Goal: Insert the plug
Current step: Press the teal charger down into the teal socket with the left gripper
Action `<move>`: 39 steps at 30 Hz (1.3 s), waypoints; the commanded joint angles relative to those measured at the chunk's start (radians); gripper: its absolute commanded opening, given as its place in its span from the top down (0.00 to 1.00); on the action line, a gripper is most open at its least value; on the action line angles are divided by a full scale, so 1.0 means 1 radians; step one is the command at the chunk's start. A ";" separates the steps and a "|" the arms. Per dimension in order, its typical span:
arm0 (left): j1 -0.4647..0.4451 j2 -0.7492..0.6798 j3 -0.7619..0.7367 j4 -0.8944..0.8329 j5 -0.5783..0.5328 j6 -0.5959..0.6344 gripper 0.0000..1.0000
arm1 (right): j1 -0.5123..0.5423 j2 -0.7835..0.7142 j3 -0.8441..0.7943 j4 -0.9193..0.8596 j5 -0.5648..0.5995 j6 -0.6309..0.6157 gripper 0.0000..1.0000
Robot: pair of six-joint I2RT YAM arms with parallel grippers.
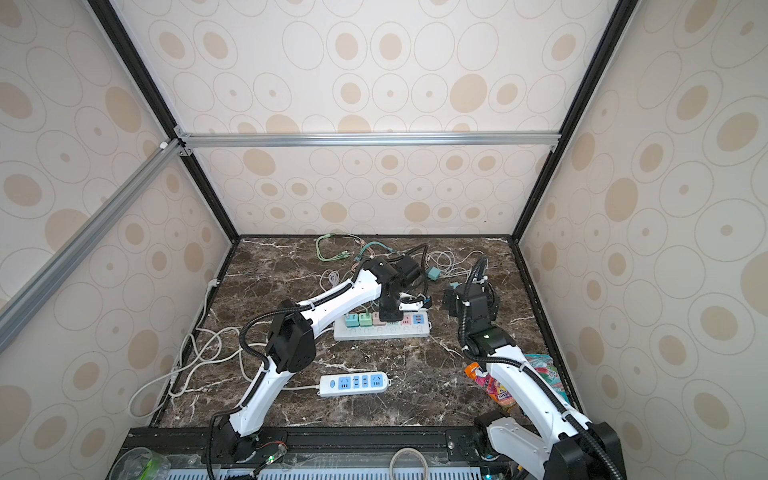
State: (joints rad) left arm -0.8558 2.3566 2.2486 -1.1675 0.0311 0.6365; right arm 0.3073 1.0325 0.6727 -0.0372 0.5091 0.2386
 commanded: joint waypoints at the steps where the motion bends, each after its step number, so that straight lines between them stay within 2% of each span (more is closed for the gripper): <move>1: -0.002 0.047 0.004 -0.058 -0.029 0.012 1.00 | -0.001 0.007 0.014 0.003 0.008 0.004 0.00; 12: -0.055 -0.040 -0.029 -0.102 -0.071 -0.006 1.00 | -0.001 0.023 0.028 0.003 0.008 -0.005 0.00; 18: -0.057 -0.008 -0.024 -0.109 -0.083 0.002 1.00 | -0.001 0.028 0.031 0.001 0.002 -0.002 0.00; 30: -0.008 0.077 -0.022 -0.068 -0.013 0.054 1.00 | -0.001 0.006 0.018 -0.013 0.010 -0.010 0.00; 39: 0.024 0.133 -0.101 0.025 0.064 0.075 1.00 | -0.001 0.020 0.016 -0.010 0.011 -0.004 0.00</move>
State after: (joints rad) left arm -0.8612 2.3833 2.2154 -1.1698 0.0517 0.6624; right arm 0.3073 1.0561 0.6746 -0.0406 0.5091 0.2348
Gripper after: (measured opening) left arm 0.257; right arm 0.992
